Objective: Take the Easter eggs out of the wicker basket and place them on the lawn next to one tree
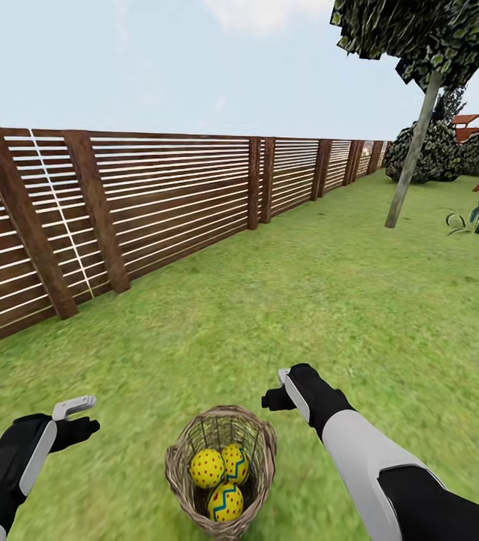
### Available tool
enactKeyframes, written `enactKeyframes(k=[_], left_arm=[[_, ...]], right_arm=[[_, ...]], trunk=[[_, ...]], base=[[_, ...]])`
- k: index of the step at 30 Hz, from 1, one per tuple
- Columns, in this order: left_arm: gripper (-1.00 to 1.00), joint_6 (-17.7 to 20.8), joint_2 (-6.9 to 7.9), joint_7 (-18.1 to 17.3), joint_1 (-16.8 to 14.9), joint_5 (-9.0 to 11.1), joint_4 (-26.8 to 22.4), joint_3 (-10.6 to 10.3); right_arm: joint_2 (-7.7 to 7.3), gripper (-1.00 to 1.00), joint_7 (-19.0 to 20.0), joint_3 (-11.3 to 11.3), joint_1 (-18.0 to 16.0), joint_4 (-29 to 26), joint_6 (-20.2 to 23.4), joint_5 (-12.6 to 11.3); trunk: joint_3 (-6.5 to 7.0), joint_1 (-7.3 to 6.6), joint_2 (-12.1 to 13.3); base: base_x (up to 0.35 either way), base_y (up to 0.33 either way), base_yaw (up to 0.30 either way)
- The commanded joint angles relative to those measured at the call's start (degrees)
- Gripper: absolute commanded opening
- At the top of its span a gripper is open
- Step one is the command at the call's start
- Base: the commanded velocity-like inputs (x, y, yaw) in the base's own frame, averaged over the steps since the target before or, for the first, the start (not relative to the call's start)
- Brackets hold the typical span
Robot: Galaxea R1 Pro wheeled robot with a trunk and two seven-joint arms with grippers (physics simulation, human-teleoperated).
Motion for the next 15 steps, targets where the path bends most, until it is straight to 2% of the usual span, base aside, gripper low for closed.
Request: enactKeyframes(k=[1, 11, 14, 15], left_arm=[[1.00, 0.3, 0.01, 0.3, 0.0, 0.5, -0.1, 0.0], [1.00, 0.5, 0.15, 0.1, 0.0, 0.5, 0.0, 0.1], [1.00, 0.8, 0.85, 0.1, 0.0, 0.5, 0.0, 0.2], [1.00, 1.0, 1.53, 0.1, 0.0, 0.6, -0.1, 0.2]], right_arm=[[0.00, 1.00, -0.2, 0.2, 0.0, -0.1, 0.3, -0.1], [0.00, 1.00, -0.3, 0.2, 0.0, -0.3, 0.3, -0.1], [0.00, 1.00, -0.3, 0.2, 0.0, -0.3, 0.3, -0.1], [0.00, 1.00, -0.3, 0.2, 0.0, -0.3, 0.4, -0.1]], trunk=[[-0.24, 0.22, -0.4], [-2.04, 2.42, -4.5], [-2.58, 3.08, -5.7], [-2.76, 3.30, -6.1]], base=[[0.000, 0.000, 0.000], [0.000, 0.000, 0.000], [0.000, 0.000, 0.000], [0.000, 0.000, 0.000]])
